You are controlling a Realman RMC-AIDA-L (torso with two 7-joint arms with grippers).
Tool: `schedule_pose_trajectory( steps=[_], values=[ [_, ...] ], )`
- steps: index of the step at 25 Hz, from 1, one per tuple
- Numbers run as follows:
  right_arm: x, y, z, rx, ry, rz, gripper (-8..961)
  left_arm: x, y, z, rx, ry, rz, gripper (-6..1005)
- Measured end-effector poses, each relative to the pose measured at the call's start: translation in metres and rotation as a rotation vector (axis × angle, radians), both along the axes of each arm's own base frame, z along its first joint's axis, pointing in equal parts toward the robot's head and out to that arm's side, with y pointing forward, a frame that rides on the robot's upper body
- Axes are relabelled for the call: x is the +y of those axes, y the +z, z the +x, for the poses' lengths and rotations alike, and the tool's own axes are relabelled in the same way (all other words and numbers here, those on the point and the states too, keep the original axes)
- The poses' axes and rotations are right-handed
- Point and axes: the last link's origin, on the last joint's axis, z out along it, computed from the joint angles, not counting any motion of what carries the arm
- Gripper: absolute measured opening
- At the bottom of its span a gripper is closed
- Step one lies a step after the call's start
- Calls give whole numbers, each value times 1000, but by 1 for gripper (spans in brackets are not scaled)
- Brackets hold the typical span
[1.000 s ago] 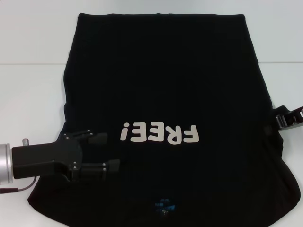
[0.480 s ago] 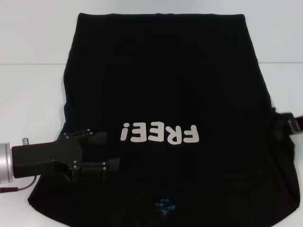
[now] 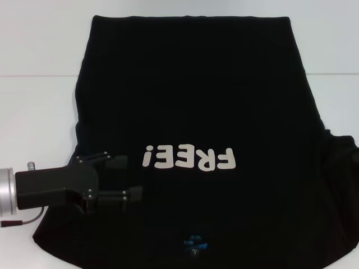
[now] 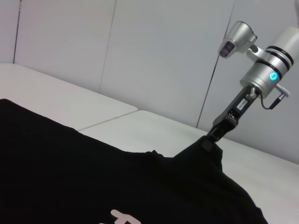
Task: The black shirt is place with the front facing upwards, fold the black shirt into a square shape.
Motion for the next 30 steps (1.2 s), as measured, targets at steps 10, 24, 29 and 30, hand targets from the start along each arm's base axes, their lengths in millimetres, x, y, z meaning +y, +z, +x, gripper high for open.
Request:
schedule_pose_trajectory(
  steps=[10, 24, 29, 30],
  values=[
    [-2, 11, -2, 0, 11, 19, 13, -1, -1, -1, 1, 6, 1, 888],
    [-3, 15, -10, -25, 63, -9, 14, 0, -1, -2, 4, 12, 4, 888],
    [-13, 16, 6, -22, 21, -4, 14, 0, -2, -2, 3, 18, 4, 888],
    [-14, 16, 8, -21, 16, -1, 14, -1, -3, -2, 1, 20, 3, 888]
  ],
)
